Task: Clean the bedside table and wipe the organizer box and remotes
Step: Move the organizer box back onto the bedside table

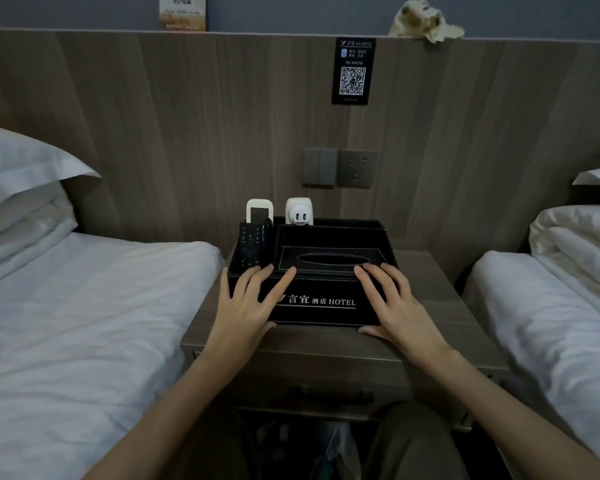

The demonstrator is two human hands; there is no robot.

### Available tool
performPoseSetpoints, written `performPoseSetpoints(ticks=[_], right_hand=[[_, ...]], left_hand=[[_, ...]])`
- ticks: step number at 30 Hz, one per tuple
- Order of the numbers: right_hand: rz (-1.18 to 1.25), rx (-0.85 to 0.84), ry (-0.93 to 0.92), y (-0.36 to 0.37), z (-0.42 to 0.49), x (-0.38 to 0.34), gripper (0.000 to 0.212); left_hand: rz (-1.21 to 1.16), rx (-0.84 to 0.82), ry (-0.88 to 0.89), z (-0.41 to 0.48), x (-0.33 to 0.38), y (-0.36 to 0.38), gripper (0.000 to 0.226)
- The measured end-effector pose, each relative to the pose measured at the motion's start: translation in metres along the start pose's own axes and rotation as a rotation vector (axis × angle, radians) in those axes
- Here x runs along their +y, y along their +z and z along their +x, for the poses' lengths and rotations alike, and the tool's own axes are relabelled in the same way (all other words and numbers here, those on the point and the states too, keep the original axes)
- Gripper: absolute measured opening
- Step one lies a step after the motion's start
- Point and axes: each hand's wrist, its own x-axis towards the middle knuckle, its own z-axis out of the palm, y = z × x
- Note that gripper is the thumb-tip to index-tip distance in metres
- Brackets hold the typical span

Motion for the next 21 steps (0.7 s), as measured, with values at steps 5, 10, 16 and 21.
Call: performPoseSetpoints(ticks=[5,10,16,21], right_hand=[[0.016,-0.048,0.006,0.009,-0.004,0.002,0.111],[0.090,-0.104,0.042,0.018,0.004,0.010,0.101],[0.144,-0.124,0.153,0.041,0.036,0.028,0.095],[0.219,-0.182,0.223,0.052,0.064,0.040,0.090]], left_hand=[[-0.038,-0.023,0.007,-0.004,-0.001,0.009,0.115],[-0.074,-0.001,-0.007,0.005,-0.003,0.021,0.105],[-0.128,-0.003,-0.096,0.030,0.002,0.044,0.107],[-0.131,-0.019,-0.129,0.058,-0.002,0.065,0.108]])
